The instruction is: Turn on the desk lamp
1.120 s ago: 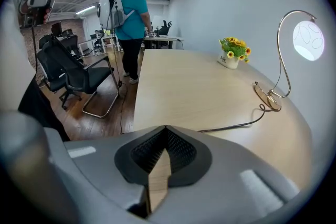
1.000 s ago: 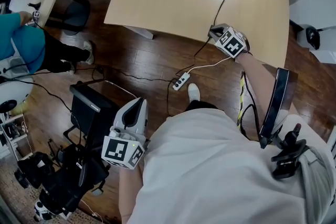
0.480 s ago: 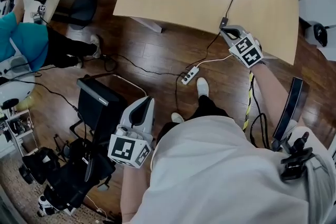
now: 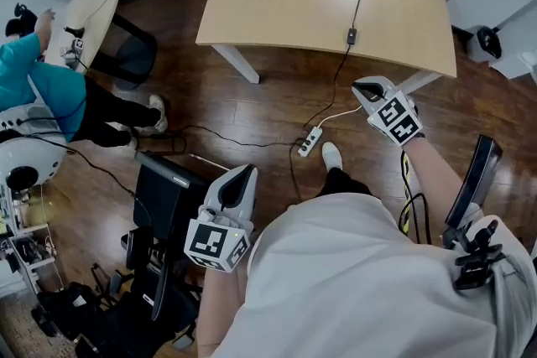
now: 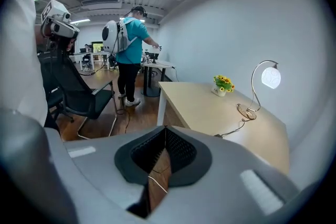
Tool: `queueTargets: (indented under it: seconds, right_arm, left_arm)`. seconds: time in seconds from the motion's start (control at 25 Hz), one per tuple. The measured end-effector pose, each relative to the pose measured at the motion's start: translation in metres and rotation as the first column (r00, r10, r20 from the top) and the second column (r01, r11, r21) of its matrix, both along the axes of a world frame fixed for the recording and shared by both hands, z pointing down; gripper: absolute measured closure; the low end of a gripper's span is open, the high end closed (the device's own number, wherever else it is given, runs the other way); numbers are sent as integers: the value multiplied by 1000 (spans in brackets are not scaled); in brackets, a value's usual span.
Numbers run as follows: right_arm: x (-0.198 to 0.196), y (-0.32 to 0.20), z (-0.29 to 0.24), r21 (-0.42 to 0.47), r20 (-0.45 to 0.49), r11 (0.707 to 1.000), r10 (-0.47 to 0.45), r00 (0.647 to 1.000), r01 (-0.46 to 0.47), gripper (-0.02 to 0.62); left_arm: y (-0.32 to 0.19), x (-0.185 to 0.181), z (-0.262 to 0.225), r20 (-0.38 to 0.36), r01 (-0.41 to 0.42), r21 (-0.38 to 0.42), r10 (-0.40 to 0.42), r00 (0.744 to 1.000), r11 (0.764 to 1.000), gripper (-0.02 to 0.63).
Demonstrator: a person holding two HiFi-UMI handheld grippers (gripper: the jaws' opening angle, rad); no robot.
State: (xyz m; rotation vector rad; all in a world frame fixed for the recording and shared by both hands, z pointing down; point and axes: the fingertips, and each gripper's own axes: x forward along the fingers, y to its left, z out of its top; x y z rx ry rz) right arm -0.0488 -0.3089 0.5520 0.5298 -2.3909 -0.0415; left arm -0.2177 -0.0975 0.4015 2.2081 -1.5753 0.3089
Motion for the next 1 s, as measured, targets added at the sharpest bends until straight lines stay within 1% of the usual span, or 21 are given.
queueTargets:
  seconds: [0.12, 0.2, 0.32, 0.48, 0.68, 0.8, 1.0]
  right_arm:
    - [8, 57, -14, 9, 21, 999, 44, 999, -44, 591]
    - [14, 100, -25, -15, 48, 996, 93, 995, -92, 591]
    - [18, 159, -38, -57, 93, 988, 148, 985, -144, 589]
    - [35, 231, -57, -70, 103, 980, 193, 976, -187, 589]
    - [59, 281, -80, -31, 113, 970, 243, 964, -241, 589]
    - [74, 307, -91, -29, 153, 963, 269, 951, -268, 589]
    - [104, 350, -112, -22, 208, 957, 288, 935, -290, 589]
  left_arm:
    - [37, -4, -6, -18, -49, 43, 49, 999, 998, 589]
    - [65, -6, -6, -35, -83, 62, 85, 996, 995, 589]
    - [100, -8, -1, -58, -128, 73, 133, 989, 989, 589]
    - [138, 0, 10, -66, -203, 82, 208, 976, 976, 589]
    - [162, 18, 2, -70, -254, 89, 260, 963, 963, 589]
    - [174, 36, -2, -64, -288, 90, 294, 954, 953, 589]
    - [192, 74, -11, -57, -337, 119, 345, 937, 934, 589]
